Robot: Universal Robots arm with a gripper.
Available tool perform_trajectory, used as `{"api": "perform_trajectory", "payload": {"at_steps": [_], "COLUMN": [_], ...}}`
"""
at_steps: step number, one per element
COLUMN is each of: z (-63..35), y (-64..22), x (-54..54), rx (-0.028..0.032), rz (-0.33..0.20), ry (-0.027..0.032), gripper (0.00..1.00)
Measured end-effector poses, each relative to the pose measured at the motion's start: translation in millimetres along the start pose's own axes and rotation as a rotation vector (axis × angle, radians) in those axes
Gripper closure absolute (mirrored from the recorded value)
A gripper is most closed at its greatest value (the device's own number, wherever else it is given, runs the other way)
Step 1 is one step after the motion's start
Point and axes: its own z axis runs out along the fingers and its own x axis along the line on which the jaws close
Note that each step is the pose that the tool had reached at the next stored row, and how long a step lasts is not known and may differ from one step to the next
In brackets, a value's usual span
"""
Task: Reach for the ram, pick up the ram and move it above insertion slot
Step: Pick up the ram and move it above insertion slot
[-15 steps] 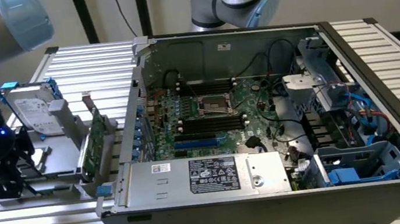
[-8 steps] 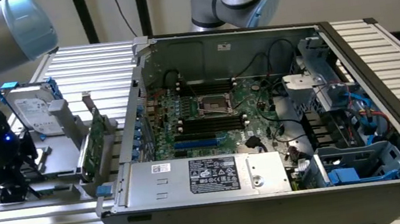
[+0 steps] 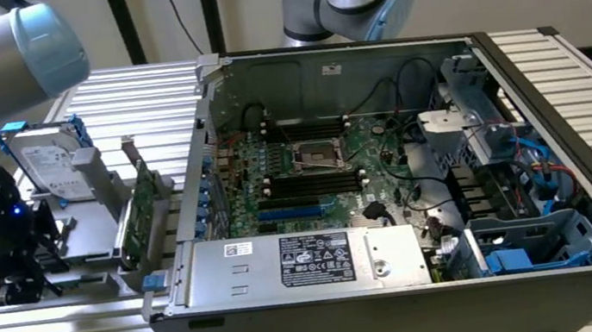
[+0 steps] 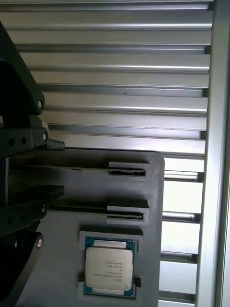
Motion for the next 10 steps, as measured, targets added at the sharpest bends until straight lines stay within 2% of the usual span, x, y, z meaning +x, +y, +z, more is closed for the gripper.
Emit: {"api": "perform_trajectory", "payload": {"at_steps": [4,5,6,8,9,10], "z": [1.3,1.7,1.9,2.1,2.1,2.1], "y": [0.1,0.0,0.0,0.0,0.0,0.0], "x": [0.1,0.1,0.0,0.1,0.1,0.1], "rx": [-0.0042,-0.0043,-0.0043,-0.0045,-0.0046,-0.0046], "rz": [0.0,0.0,0.0,0.0,0.0,0.0], "ry": [0.0,-0.0001,-0.0002,-0.0001,-0.0001,-0.0001], "gripper": [0.6,0.66,0.66,0.78,0.78,0.85]}}
